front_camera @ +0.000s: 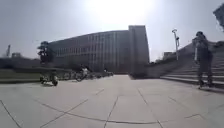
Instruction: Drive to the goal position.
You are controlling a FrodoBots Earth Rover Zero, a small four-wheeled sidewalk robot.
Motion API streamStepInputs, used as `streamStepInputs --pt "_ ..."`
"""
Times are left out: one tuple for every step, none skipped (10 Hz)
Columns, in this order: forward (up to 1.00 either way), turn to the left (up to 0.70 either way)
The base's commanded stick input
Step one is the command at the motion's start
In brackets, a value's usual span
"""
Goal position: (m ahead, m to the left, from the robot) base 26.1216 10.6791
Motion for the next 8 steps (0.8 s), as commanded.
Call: streamStepInputs --pt "1.0 0.0" --pt "1.0 0.0" --pt "1.0 -0.35" --pt "1.0 -0.4" --pt "1.0 -0.4" --pt "1.0 -0.22" --pt "1.0 0.0" --pt "1.0 0.0"
